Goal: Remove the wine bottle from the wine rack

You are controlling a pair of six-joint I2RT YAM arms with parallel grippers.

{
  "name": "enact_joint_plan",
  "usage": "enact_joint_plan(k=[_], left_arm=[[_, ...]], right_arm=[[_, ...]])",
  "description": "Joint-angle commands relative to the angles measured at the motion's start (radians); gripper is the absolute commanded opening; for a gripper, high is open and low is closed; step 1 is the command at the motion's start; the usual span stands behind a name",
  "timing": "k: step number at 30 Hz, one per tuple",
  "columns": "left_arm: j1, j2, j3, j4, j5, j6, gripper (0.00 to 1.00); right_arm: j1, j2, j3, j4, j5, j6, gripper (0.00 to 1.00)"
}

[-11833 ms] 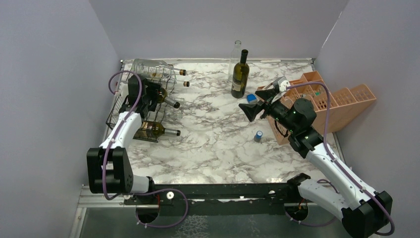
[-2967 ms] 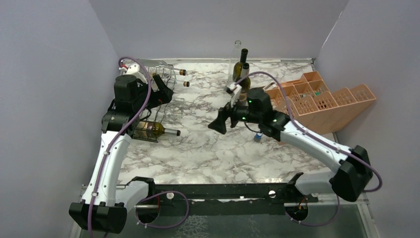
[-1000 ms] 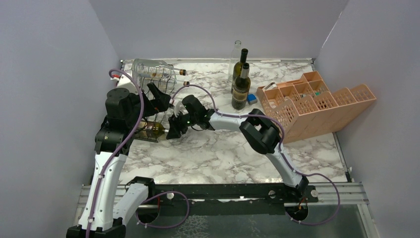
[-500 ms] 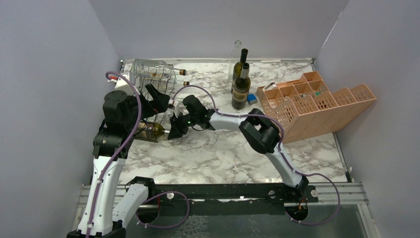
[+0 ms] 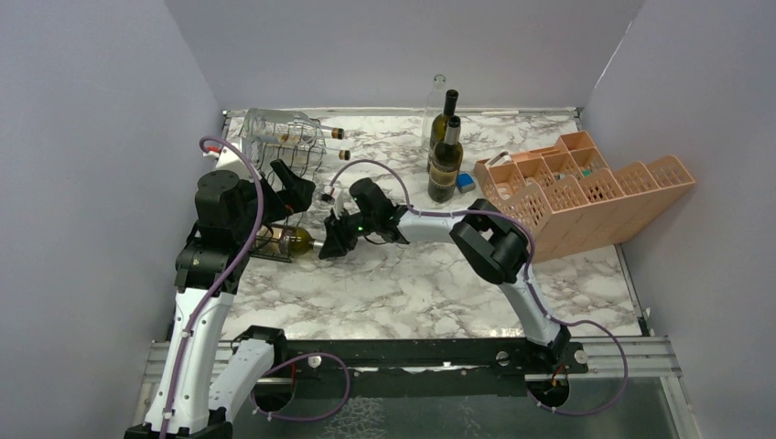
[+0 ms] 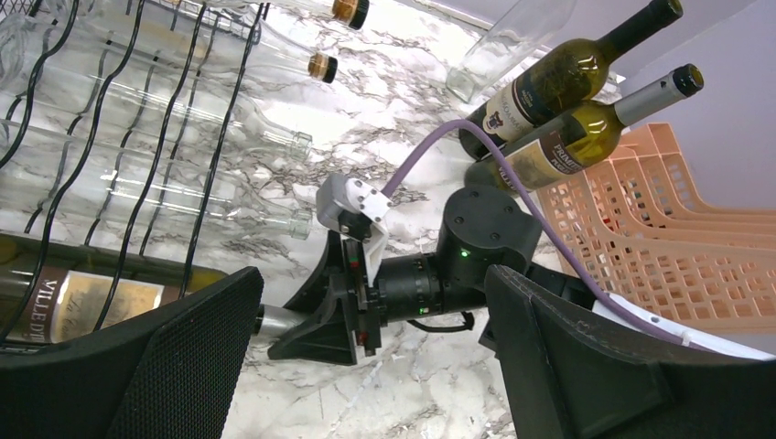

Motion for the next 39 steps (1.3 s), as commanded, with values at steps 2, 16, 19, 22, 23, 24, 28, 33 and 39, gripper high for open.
enact_joint_plan(k=[2, 16, 19, 22, 23, 24, 28, 33, 39], left_arm=[[-0.004, -0.005, 0.005, 0.003, -0.017, 0.003, 0.98], [-0.004, 0.021, 0.019, 0.003, 0.020, 0.056, 0.99], [-0.004, 0.040, 0.019, 0.009, 0.044, 0.066, 0.99], [-0.004, 0.063, 0.010, 0.036, 0.100, 0.100, 0.99], [-0.004, 0.071, 0.002, 0.049, 0.122, 0.112, 0.99], [-0.004, 0.078, -0.007, 0.066, 0.149, 0.126, 0.99], [-0.016, 0.128, -0.047, 0.128, 0.297, 0.192, 0.98], [-0.166, 0.170, -0.115, 0.174, 0.243, 0.312, 0.99], [-0.369, 0.065, -0.304, 0.404, 0.258, 0.466, 0.98]], right_arm=[[0.004, -0.130, -0.121, 0.131, -0.054, 0.000, 0.11], [-0.102, -0.462, -0.496, 0.137, -0.121, -0.019, 0.03], [-0.133, -0.544, -0.562, 0.097, -0.117, -0.004, 0.01], [-0.154, -0.637, -0.608, 0.026, -0.083, 0.022, 0.01], [-0.161, -0.664, -0.614, -0.014, -0.066, 0.028, 0.01], [-0.168, -0.688, -0.616, -0.063, -0.052, 0.031, 0.01], [-0.204, -0.783, -0.615, -0.288, 0.010, 0.041, 0.01], [-0.249, -0.888, -0.601, -0.509, 0.109, 0.053, 0.01], [-0.260, -0.957, -0.535, -0.706, 0.192, 0.044, 0.01]])
